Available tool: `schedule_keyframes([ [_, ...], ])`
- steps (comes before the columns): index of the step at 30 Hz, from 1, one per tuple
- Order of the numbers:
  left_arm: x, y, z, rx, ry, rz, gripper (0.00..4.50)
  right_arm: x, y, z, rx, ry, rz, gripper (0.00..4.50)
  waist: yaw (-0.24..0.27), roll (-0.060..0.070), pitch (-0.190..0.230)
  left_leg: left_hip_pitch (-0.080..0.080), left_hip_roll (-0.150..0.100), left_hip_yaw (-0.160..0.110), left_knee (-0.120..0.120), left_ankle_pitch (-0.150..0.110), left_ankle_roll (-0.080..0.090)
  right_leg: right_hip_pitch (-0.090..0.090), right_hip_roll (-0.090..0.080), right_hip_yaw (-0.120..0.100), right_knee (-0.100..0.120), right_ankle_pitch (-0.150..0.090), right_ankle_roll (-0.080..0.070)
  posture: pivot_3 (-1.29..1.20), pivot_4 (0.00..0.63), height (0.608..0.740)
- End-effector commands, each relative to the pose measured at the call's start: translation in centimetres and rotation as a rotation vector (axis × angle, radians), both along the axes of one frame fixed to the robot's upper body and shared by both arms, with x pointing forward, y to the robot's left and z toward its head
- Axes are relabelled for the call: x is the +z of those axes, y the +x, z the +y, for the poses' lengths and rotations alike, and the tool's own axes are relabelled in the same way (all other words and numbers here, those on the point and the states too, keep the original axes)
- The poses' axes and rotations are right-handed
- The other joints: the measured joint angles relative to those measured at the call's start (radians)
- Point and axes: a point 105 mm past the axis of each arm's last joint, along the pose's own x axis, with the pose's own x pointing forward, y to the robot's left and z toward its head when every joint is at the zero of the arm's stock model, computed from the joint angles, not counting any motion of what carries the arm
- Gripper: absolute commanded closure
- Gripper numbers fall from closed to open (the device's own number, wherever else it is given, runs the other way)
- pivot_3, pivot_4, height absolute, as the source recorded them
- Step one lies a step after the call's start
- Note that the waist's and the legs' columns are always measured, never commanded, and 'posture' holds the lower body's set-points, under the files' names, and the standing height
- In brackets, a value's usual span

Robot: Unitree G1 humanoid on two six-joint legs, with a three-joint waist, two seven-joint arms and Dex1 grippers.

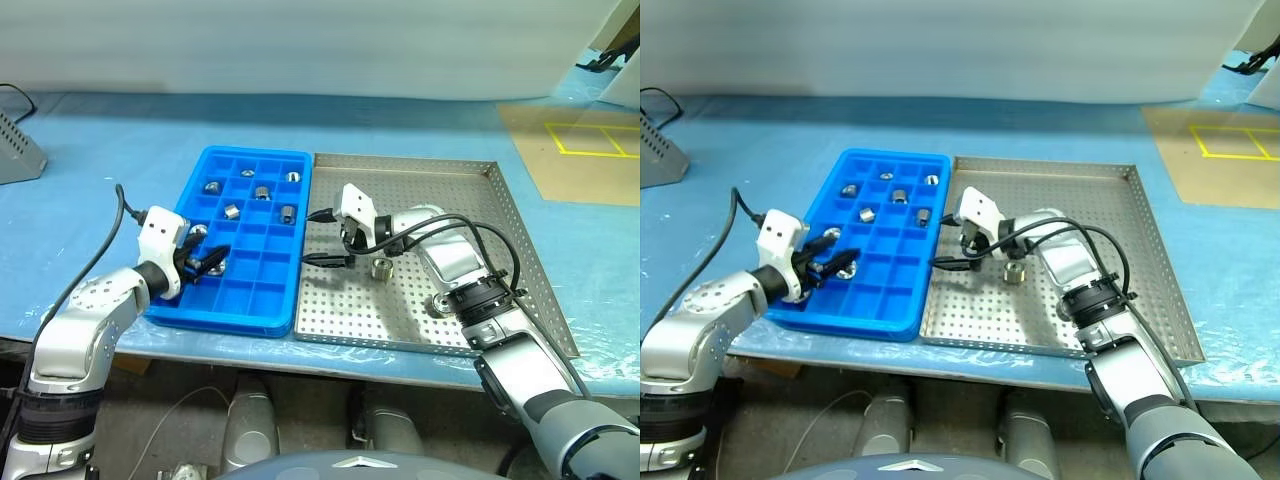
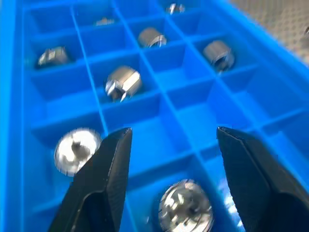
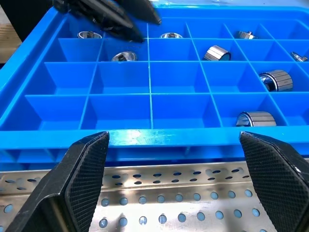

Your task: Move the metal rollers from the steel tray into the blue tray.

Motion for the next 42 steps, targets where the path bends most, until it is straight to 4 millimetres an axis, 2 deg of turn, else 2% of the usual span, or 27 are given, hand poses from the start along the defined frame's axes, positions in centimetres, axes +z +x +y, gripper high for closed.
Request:
schedule_keyframes([
  [1, 4.6, -0.8, -3.2, -0.182, -0.074, -0.112, 1.52, 2.5, 0.3, -1.4, -0.030, 0.049, -0.051, 0.00, 0.001, 0.000, 0.000, 0.000, 0.000, 0.000, 0.000, 0.000, 0.000, 0.000, 0.000, 0.000, 0.000, 0.000, 0.000, 0.12, 0.150, 0.740],
  [3, 6.6, -0.7, -5.2, -0.302, -0.105, -0.134, 1.52, 3.2, 0.8, -3.4, -0.083, 0.043, -0.060, 0.00, 0.006, 0.000, 0.000, -0.001, 0.000, 0.000, 0.001, 0.000, 0.000, 0.000, 0.000, 0.000, 0.001, 0.000, 0.000, 0.09, 0.150, 0.740],
  [5, 7.1, -0.5, -6.3, -0.373, -0.107, -0.126, 1.52, 3.6, 1.0, -4.8, -0.125, 0.035, -0.068, 0.00, 0.006, 0.000, 0.000, 0.000, 0.000, 0.000, 0.002, 0.000, 0.000, 0.001, -0.001, 0.000, 0.002, 0.000, 0.000, 0.08, 0.150, 0.740],
  [8, 5.7, 0.3, -8.4, -0.488, -0.056, -0.067, 1.52, 3.8, 1.2, -7.7, -0.209, -0.004, -0.082, 0.00, -0.004, 0.001, -0.001, 0.002, -0.001, 0.001, 0.004, 0.000, 0.000, 0.003, -0.001, 0.002, 0.002, 0.000, 0.000, 0.02, 0.150, 0.740],
  [13, 2.9, 0.6, -11.0, -0.630, -0.005, 0.010, 1.52, 2.7, -0.3, -10.4, -0.258, -0.064, -0.069, 0.00, -0.023, 0.001, -0.001, 0.002, -0.001, 0.001, 0.003, 0.000, 0.000, 0.001, 0.001, 0.003, 0.001, 0.000, 0.000, -0.05, 0.150, 0.740],
  [14, 2.8, 0.7, -11.3, -0.644, -0.004, 0.010, 1.52, 2.5, -0.5, -10.6, -0.264, -0.071, -0.066, 0.00, -0.030, 0.001, -0.001, 0.001, -0.001, 0.001, 0.003, 0.000, 0.000, 0.001, 0.001, 0.003, 0.001, 0.000, 0.000, -0.05, 0.150, 0.740],
  [18, 3.0, 2.2, -11.8, -0.617, -0.021, -0.031, 1.52, 3.3, 3.4, -10.7, -0.471, 0.036, -0.147, 0.00, -0.065, 0.001, -0.001, 0.002, -0.001, 0.002, 0.004, 0.001, 0.000, 0.000, 0.001, 0.004, 0.003, 0.001, 0.001, -0.11, 0.150, 0.740],
  [21, 3.4, 2.4, -11.7, -0.609, -0.049, -0.039, 1.52, 3.2, 4.7, -9.6, -0.481, 0.062, -0.160, 0.00, -0.085, 0.001, -0.001, 0.003, -0.001, 0.002, 0.008, 0.001, 0.000, 0.000, 0.001, 0.006, 0.006, 0.001, 0.001, -0.13, 0.150, 0.740],
  [24, 3.0, 2.3, -11.2, -0.601, -0.043, -0.027, 1.52, 2.5, 5.0, -8.8, -0.446, 0.048, -0.151, 0.00, -0.086, 0.001, -0.001, 0.002, -0.001, 0.002, 0.010, 0.000, 0.000, -0.001, 0.001, 0.006, 0.007, 0.001, 0.001, -0.13, 0.150, 0.740],
  [28, 3.0, 1.9, -11.0, -0.611, -0.043, -0.022, 1.52, -1.3, 6.0, -10.2, -0.491, -0.053, -0.072, 0.00, -0.083, 0.001, -0.001, 0.001, -0.001, 0.002, 0.011, 0.000, 0.001, 0.000, 0.001, 0.006, 0.007, 0.001, 0.000, -0.11, 0.150, 0.740],
  [30, 3.2, 1.8, -10.9, -0.610, -0.044, -0.027, 1.52, -2.3, 6.5, -10.9, -0.537, -0.056, -0.043, 0.00, -0.080, 0.001, -0.001, -0.001, -0.001, 0.002, 0.013, -0.001, 0.001, 0.000, 0.000, 0.005, 0.007, 0.001, 0.000, -0.11, 0.150, 0.740],
  [35, 3.4, 1.3, -11.0, -0.615, -0.048, -0.026, 1.52, -3.3, 7.7, -12.3, -0.619, -0.061, -0.021, 0.00, -0.084, 0.002, 0.000, 0.000, -0.001, 0.003, 0.015, -0.002, 0.004, 0.000, -0.001, 0.006, 0.009, 0.001, 0.000, -0.09, 0.150, 0.740],
  [40, 3.2, 1.2, -10.7, -0.600, -0.044, -0.021, 1.52, -4.4, 7.4, -12.2, -0.601, -0.063, 0.012, 0.00, -0.083, 0.002, 0.000, 0.001, -0.001, 0.003, 0.016, -0.002, 0.004, 0.000, 0.000, 0.006, 0.010, 0.001, 0.000, -0.09, 0.150, 0.740],
  [42, 3.1, 1.2, -10.9, -0.601, -0.044, -0.019, 1.48, -4.6, 7.2, -12.0, -0.589, -0.060, 0.015, 0.39, -0.083, 0.002, 0.000, 0.000, -0.001, 0.003, 0.016, -0.002, 0.004, 0.000, 0.000, 0.006, 0.010, 0.001, 0.000, -0.09, 0.150, 0.740],
])
